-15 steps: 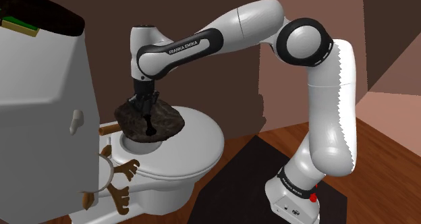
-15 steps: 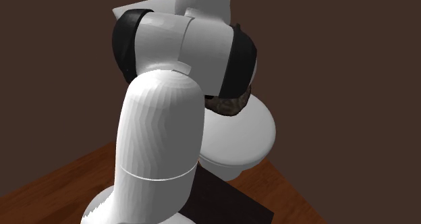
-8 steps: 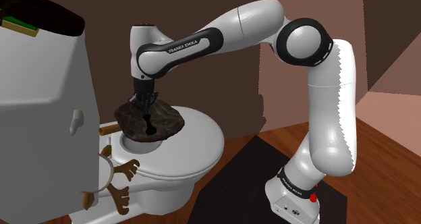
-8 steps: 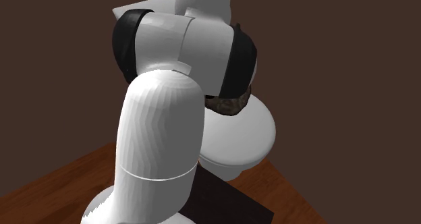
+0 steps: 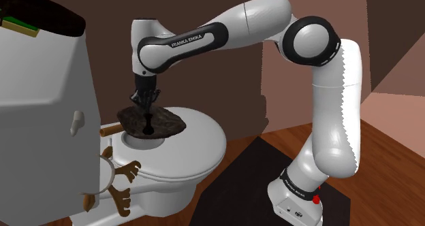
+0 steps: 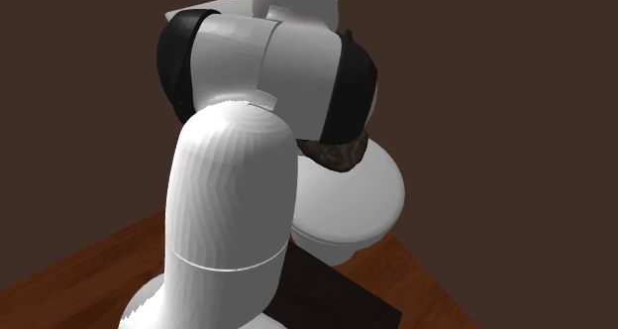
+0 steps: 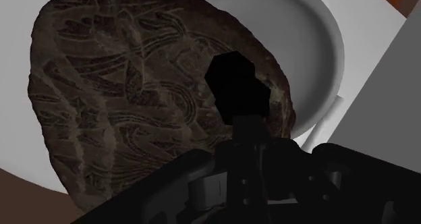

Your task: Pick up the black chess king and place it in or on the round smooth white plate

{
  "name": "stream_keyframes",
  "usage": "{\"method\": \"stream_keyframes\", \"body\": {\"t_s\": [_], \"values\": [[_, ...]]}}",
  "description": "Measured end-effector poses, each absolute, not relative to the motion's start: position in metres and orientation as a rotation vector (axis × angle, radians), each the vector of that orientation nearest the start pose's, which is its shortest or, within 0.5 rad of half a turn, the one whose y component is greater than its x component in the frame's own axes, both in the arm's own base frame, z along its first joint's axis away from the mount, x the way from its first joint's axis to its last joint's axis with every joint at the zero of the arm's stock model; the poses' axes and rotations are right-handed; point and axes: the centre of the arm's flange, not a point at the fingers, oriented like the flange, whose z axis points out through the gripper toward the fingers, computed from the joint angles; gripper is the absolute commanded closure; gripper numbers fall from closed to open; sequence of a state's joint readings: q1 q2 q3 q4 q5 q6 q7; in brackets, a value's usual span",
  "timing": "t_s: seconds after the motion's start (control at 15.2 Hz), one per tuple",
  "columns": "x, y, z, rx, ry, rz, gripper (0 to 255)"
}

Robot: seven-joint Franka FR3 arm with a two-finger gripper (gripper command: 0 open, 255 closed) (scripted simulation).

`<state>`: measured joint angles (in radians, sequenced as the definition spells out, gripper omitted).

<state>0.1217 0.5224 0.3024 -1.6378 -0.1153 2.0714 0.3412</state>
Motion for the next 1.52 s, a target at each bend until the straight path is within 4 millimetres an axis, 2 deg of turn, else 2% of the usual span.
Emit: {"method": "stream_keyframes", "body": {"t_s": [0.07,0.2,0.33,0.73,1.12,1.19,1.52], "values": [[0.625,0.250,0.319,-3.111,-0.169,0.122,0],[0.622,0.280,0.319,-3.256,-0.080,0.182,0],[0.614,0.291,0.313,-3.340,-0.001,0.220,0],[0.610,0.287,0.282,-3.370,0.032,0.230,0],[0.608,0.286,0.278,-3.370,0.032,0.229,0],[0.608,0.286,0.278,-3.370,0.032,0.229,255],[0.608,0.286,0.278,-3.370,0.032,0.229,255]]}}
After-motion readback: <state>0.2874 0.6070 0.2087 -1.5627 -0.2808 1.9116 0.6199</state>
